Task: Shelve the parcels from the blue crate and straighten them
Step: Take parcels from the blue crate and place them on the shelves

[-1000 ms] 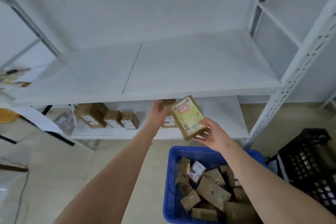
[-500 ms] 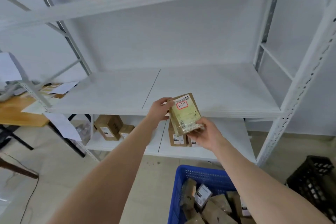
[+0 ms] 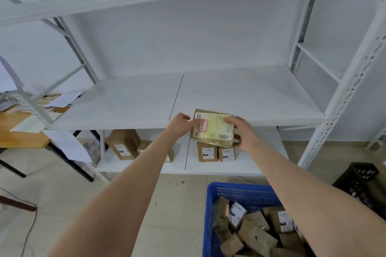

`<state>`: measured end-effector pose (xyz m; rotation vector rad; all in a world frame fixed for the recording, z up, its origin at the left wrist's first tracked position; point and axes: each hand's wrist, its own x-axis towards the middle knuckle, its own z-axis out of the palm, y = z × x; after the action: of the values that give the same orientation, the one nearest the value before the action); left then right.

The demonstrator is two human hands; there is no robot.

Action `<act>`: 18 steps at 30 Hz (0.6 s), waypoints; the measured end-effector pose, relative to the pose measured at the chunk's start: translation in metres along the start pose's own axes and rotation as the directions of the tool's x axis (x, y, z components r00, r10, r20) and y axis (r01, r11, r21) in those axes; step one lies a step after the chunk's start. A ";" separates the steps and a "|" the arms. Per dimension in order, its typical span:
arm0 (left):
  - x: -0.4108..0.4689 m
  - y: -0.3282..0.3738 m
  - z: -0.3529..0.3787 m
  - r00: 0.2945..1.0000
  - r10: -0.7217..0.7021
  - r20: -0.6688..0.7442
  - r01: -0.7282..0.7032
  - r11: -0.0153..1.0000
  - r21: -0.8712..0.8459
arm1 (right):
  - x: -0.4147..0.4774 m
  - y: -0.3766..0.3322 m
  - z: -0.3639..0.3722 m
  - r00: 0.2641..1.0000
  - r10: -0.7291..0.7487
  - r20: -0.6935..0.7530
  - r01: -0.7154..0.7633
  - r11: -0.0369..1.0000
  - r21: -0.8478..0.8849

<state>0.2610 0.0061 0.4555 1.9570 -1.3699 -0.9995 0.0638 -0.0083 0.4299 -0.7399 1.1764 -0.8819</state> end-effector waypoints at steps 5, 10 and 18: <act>0.000 -0.004 -0.012 0.979 0.057 0.194 -0.055 0.998 -0.017 | 0.004 -0.022 0.030 0.985 -0.099 0.139 0.150 0.894 -0.423; -0.004 -0.015 -0.018 0.888 0.004 0.461 -0.011 1.000 0.013 | 0.010 -0.027 0.045 0.976 -0.069 0.206 0.172 0.824 -0.540; 0.007 -0.036 -0.024 0.996 -0.055 0.074 0.078 0.934 -0.350 | 0.007 0.009 0.060 0.995 0.037 0.094 -0.012 0.967 -0.254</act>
<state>0.3012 0.0122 0.4400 1.7231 -1.0721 -1.2528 0.1253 -0.0077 0.4328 -0.9632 1.2209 -0.6728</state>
